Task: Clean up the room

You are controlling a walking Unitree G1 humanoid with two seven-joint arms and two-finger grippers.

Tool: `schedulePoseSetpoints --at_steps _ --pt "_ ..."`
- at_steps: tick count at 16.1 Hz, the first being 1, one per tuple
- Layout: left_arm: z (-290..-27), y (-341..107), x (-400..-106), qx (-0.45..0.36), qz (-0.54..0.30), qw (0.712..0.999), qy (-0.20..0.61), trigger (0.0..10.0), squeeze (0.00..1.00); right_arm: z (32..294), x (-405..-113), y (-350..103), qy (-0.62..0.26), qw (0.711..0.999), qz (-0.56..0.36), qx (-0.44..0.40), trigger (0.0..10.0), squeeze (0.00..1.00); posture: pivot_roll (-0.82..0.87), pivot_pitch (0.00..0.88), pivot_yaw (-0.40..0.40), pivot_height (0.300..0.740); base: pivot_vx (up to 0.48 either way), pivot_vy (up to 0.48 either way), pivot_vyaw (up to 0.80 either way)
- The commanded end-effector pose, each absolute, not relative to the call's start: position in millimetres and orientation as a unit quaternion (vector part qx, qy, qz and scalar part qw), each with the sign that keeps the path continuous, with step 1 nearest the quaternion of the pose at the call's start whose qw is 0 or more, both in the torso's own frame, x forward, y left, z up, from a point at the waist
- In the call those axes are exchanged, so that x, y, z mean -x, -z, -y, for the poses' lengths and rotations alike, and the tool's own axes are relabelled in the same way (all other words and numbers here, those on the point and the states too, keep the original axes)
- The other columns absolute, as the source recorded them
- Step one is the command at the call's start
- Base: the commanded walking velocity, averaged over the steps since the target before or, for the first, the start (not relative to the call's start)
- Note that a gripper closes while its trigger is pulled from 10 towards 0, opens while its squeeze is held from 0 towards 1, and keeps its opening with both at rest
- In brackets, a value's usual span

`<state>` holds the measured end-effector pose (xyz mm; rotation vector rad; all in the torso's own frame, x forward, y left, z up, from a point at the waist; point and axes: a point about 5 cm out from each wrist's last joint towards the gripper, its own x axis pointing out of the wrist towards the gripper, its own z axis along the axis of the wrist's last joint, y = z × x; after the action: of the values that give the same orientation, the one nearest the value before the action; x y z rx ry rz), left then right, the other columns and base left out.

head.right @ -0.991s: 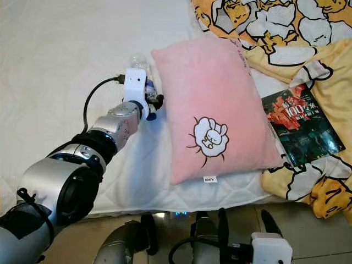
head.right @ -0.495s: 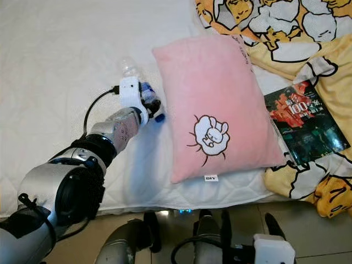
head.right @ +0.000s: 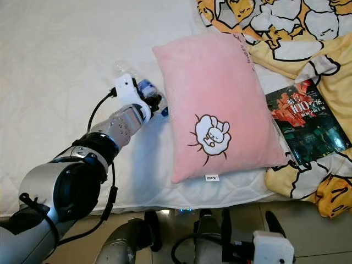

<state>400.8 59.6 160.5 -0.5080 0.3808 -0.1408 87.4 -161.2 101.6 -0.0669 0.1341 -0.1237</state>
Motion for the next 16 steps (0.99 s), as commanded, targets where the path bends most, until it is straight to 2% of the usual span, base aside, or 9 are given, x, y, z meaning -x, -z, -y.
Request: schedulePoseSetpoints --at_steps 1,7,8,9,12,16 --pt "-58 -153 -398 0.232 -0.196 0.949 0.083 0.0 0.00 166 -88 -94 0.068 0.994 -0.087 0.024 10.0 0.00 -0.33 0.286 0.121 0.740 0.000 0.000 0.00" --pt "-89 -154 -403 0.217 -0.167 0.959 0.072 0.0 0.00 171 -113 -86 0.056 0.996 -0.066 0.018 10.0 0.00 -0.25 0.200 0.129 0.740 0.000 0.000 0.00" --pt "-108 -154 -404 0.189 -0.149 0.969 0.063 0.0 0.00 171 -124 -85 0.047 0.997 -0.057 0.017 10.0 0.00 -0.22 0.168 0.126 0.740 0.000 0.000 0.00" --pt "-114 -154 -405 0.185 -0.144 0.970 0.060 0.0 0.00 171 -126 -85 0.045 0.997 -0.054 0.016 10.0 0.00 -0.22 0.168 0.126 0.740 0.000 0.000 0.00" --pt "-153 -164 -405 0.104 -0.079 0.990 0.048 0.0 0.00 174 -150 -84 0.029 0.999 -0.035 0.010 10.0 0.00 -0.12 0.119 0.103 0.740 0.000 0.000 0.00" --pt "-185 -163 -391 0.047 -0.020 0.998 0.043 0.0 0.00 174 -179 -86 0.007 1.000 -0.013 0.004 10.0 0.00 -0.01 0.079 0.056 0.740 0.000 0.000 0.00"
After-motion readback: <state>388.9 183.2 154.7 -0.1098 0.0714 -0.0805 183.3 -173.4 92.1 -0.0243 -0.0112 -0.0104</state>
